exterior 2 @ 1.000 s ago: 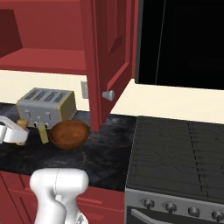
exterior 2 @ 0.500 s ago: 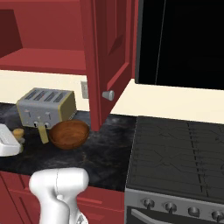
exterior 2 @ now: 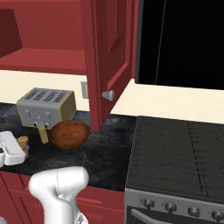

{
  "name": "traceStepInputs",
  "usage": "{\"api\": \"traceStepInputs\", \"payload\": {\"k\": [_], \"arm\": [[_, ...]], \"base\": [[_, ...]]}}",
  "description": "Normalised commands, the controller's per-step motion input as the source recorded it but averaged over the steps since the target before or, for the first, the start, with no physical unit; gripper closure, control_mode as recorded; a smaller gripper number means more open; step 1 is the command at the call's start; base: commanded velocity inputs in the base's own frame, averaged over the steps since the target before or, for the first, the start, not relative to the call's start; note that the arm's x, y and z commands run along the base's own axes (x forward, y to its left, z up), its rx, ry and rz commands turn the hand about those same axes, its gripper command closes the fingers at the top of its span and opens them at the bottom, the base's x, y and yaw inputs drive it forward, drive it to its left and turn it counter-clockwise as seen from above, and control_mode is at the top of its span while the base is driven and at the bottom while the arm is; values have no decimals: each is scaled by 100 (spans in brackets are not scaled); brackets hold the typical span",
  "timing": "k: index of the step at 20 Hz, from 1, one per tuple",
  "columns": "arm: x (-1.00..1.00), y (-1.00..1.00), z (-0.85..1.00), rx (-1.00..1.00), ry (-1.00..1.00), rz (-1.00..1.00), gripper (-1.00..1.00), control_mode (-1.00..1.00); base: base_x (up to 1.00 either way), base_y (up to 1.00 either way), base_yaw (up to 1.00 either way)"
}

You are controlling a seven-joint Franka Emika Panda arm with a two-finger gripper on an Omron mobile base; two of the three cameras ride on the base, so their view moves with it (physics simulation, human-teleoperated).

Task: Retrieve the bottle and the shaker from the cabinet and place them next to the mixing bowl on the counter. Then add garlic from the fridge to the mixing bowl.

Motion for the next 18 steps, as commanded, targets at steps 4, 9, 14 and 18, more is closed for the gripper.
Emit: {"api": "traceStepInputs", "payload": {"k": [4, 9, 14, 18], "arm": [[32, -3, -48, 0, -1, 4, 100, -100], [22, 6, -38, 0, 0, 0, 100, -100], [24, 0, -21, 0, 0, 0, 100, -100], [35, 0, -18, 0, 0, 0, 100, -100]], "base": [[0, 0, 0], [0, 0, 0], [0, 0, 0], [0, 0, 0]]}}
